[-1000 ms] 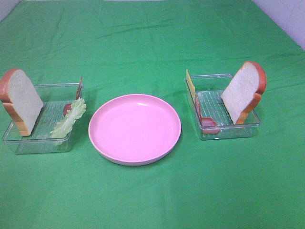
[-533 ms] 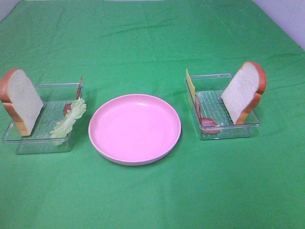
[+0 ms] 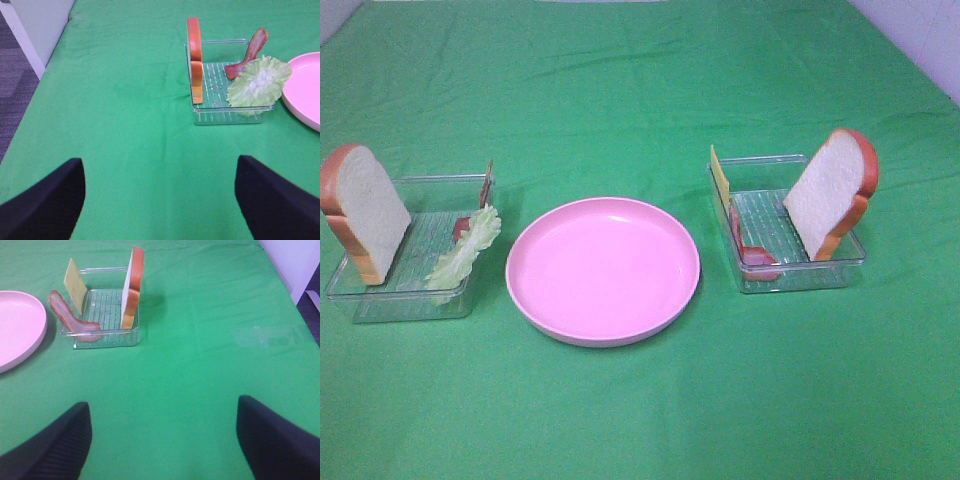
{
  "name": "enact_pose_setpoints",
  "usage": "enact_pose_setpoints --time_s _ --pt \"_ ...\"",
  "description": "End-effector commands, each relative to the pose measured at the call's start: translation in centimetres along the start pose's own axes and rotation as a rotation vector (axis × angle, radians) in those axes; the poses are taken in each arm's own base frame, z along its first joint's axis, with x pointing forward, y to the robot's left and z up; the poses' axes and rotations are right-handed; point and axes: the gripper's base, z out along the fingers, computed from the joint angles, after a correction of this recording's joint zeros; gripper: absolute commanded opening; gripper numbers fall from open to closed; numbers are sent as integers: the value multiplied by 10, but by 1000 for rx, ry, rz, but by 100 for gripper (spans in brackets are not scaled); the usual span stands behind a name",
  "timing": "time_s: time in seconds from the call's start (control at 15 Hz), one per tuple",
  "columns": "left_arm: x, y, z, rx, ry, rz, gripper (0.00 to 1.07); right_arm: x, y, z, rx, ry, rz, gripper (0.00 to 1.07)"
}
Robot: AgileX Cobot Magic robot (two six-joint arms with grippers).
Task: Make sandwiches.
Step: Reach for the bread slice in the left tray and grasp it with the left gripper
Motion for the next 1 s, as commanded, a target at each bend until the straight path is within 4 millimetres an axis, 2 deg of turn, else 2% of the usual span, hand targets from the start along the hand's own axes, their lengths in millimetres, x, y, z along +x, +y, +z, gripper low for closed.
enact_pose_setpoints --time_s 0.07,1.0 --pt "1 0 -3 -2 -29 1 78 0 0 -1 10 -19 -9 76" --pt "-3 -1 -3 12 -35 -19 78 0 0 -1 10 -19 -9 76"
